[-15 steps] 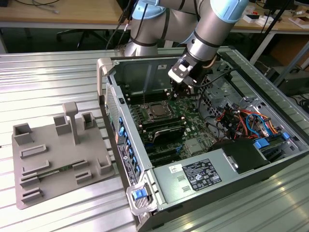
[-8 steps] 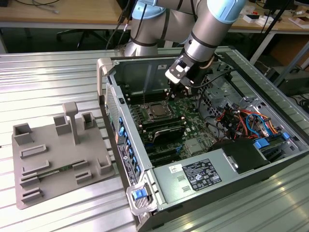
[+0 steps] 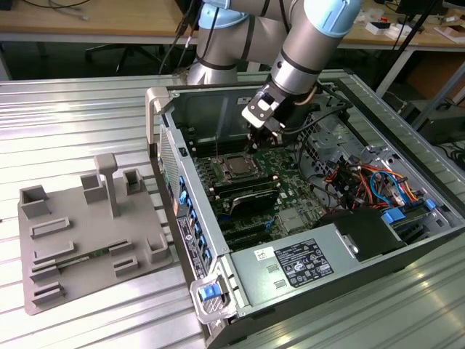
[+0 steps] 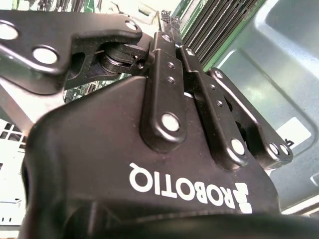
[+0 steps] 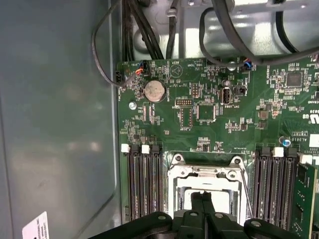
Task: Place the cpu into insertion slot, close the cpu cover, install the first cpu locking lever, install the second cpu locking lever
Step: 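Close the cpu cover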
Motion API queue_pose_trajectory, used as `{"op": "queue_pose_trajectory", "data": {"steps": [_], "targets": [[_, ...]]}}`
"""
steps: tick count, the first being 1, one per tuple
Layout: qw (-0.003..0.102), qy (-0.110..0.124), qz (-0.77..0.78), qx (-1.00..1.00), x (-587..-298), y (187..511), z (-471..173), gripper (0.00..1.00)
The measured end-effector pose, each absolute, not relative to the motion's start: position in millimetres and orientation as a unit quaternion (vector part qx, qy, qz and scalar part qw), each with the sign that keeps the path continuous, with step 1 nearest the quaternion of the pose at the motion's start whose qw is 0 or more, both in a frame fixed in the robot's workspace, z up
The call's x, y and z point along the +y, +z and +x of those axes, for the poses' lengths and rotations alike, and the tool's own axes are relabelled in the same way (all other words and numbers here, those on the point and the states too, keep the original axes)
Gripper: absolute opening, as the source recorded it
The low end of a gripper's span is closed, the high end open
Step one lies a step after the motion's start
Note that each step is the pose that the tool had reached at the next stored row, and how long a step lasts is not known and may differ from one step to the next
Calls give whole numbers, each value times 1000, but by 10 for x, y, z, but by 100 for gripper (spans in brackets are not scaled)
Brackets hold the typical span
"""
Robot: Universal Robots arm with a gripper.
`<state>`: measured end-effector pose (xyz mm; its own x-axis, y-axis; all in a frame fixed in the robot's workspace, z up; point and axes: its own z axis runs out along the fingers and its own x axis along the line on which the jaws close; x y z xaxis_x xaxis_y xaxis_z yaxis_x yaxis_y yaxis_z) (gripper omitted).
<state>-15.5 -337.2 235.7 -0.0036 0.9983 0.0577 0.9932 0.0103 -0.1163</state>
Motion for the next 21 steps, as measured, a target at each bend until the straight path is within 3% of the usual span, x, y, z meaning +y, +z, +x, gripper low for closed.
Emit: {"op": "queue_pose_trajectory", "data": {"steps": [21], "targets": [[62,21,-703,-708,-3401,2257,-350,11]]}}
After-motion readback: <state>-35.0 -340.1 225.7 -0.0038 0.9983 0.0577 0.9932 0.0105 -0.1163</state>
